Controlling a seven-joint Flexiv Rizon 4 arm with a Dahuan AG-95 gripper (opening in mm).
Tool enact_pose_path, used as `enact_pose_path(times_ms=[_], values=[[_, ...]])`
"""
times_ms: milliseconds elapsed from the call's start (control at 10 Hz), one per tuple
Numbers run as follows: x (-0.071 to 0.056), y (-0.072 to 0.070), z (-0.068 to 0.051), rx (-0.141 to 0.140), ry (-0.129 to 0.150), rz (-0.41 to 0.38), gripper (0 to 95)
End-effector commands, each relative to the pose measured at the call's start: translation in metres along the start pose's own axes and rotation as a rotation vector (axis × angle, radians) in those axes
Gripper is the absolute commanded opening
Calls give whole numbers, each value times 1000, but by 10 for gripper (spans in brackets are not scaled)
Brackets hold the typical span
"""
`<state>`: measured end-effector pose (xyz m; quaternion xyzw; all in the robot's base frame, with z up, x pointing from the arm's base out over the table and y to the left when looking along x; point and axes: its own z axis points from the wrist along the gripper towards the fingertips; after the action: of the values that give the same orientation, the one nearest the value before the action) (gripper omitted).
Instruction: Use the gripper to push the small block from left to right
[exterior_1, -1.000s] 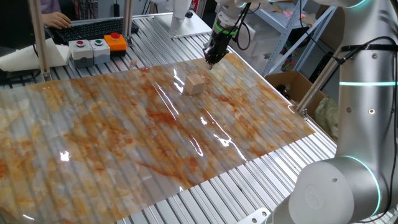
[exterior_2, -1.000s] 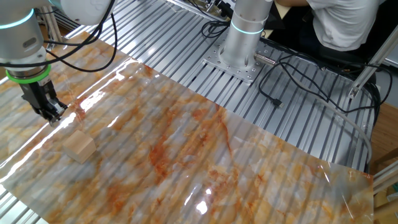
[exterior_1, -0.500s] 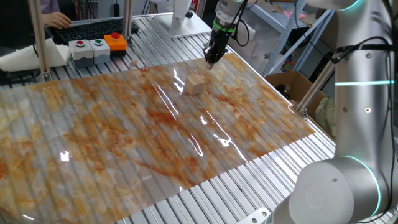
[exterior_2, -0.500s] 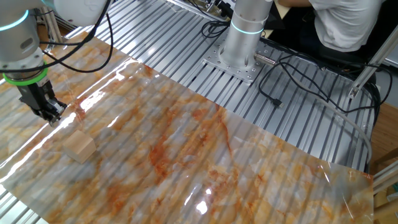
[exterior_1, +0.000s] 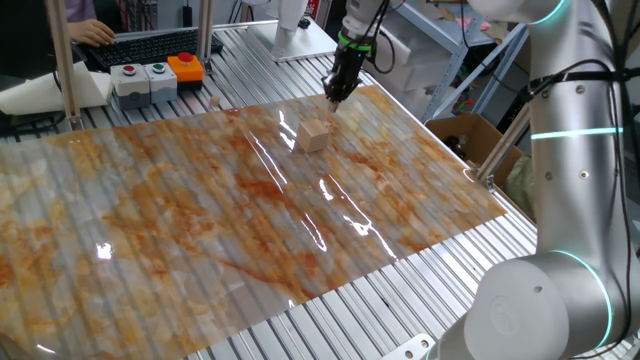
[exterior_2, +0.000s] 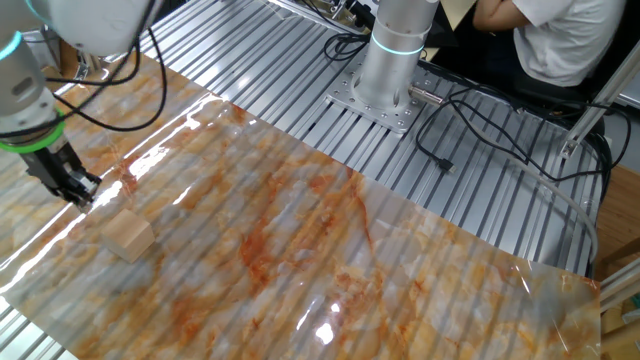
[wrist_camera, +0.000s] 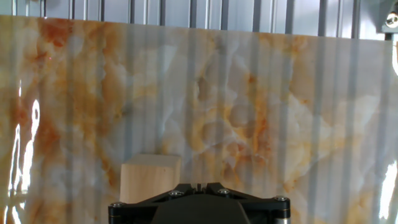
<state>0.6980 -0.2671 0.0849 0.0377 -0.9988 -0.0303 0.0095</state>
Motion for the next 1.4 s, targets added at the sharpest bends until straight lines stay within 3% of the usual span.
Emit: enact_pose_path(times_ms=[100,1400], values=[[0,2,3,4,6,3,0],[-3,4,35,17,-1,16,0]])
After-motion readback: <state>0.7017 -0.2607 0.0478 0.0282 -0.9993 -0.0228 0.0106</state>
